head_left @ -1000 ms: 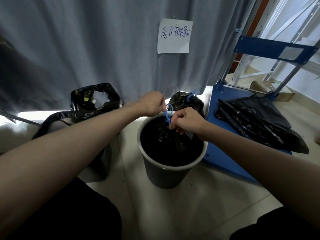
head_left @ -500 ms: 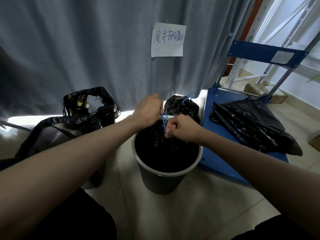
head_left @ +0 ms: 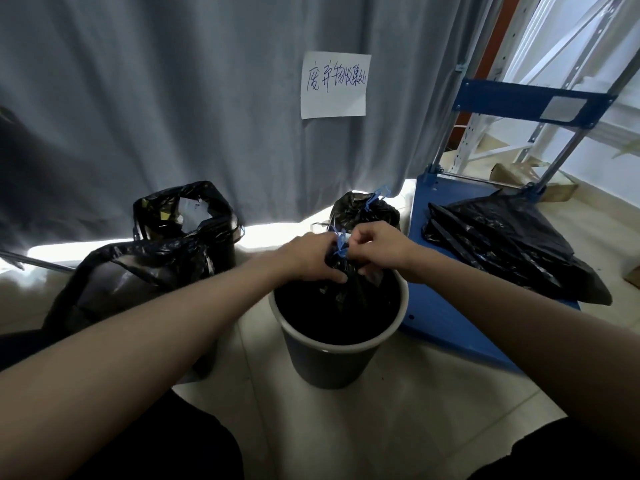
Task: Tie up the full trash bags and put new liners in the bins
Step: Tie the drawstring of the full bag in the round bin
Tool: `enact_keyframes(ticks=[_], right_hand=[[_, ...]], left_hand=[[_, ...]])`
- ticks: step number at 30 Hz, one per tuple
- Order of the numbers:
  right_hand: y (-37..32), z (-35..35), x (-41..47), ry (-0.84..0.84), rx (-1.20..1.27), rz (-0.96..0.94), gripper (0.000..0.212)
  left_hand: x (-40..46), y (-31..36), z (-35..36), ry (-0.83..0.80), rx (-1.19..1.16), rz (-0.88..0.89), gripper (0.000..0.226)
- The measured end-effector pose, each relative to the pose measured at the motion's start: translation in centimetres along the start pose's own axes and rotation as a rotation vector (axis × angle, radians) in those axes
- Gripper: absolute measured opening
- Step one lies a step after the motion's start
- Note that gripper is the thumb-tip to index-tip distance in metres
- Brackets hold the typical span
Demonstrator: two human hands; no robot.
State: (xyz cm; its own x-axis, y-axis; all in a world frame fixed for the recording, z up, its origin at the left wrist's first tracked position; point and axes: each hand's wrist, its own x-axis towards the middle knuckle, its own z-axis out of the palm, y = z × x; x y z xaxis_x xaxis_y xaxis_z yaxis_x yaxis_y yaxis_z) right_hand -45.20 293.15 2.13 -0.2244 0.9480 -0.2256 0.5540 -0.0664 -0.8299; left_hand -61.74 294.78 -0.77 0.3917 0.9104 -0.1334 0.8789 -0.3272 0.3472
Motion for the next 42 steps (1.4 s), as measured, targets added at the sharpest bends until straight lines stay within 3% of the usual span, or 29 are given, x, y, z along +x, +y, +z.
enact_keyframes(ticks=[5,10,15,28,36,42], right_hand=[[0.4,0.4,-0.2,-0.045,0.047,0.01,0.013],[1.9,-0.3,-0.3,-0.045,-0.008,0.145,0.039],[2.0,-0.5,0.2,-0.03,-0.096,0.129,0.022],[-1.1,-0.7,0.4,0.429,-0.072,-0.26,0.013],[-4.5,-1.8,-0.9,0.587,0.094,-0.424,0.026],[-7.1,-3.1,-1.0,0.63,-0.178,-0.391,0.014]], left_hand=[[0.2,0.5,3.4,0.078,0.162,0.073,0.027],[0.6,0.7,1.7,0.192,0.108,0.052,0.021],[0.2,1.4,0.1,0.277,0.049,0.058,0.02],[0.5,4.1,-5.5,0.682,-0.15,0.085,0.018],[0.8,6.4,-9.7,0.872,-0.231,0.072,0.017],[1.1,8.2,-12.2,0.95,-0.288,0.173,0.018]])
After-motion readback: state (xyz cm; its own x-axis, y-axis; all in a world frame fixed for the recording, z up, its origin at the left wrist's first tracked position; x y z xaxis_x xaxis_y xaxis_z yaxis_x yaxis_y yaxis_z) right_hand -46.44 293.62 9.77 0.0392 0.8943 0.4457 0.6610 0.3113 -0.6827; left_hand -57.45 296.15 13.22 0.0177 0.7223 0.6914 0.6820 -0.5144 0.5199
